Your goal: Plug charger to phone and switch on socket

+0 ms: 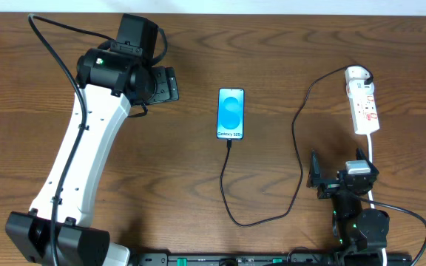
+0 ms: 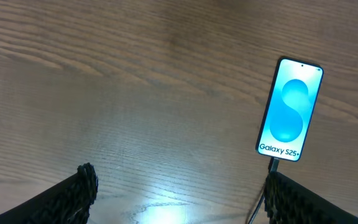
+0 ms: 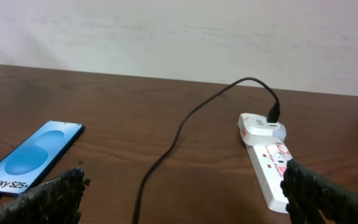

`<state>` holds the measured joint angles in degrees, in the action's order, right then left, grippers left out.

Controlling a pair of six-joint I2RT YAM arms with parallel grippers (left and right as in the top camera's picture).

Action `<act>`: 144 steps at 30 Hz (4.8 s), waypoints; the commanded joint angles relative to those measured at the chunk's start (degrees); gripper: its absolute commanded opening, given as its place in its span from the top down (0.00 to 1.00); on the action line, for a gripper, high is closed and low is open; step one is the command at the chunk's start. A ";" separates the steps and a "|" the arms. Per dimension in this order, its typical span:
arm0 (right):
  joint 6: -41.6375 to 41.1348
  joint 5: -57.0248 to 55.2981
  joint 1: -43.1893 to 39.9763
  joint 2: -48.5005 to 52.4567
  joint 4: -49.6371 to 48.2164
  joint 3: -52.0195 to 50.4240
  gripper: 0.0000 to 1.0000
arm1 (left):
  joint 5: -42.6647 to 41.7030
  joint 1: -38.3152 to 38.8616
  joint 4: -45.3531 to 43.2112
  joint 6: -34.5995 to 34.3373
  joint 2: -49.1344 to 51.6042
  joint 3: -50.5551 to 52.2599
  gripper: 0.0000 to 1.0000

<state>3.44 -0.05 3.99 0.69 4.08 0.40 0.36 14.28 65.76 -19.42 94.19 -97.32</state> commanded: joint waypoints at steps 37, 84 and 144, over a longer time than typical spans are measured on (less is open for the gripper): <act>0.70 -0.46 -0.35 -0.39 0.26 -0.09 0.01 | -8.94 -1.68 -22.29 19.74 -36.04 43.56 0.13; 0.70 -0.46 -0.35 -0.39 0.26 -0.09 0.01 | -12.81 -13.62 -49.94 19.12 -91.06 89.70 0.12; 0.70 -0.46 -0.35 -0.39 0.26 -0.09 0.01 | -3.32 -13.73 -61.88 22.38 -94.03 97.09 0.12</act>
<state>3.60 -0.03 3.99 0.69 4.05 0.40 -3.46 0.84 1.39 1.98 0.58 -0.89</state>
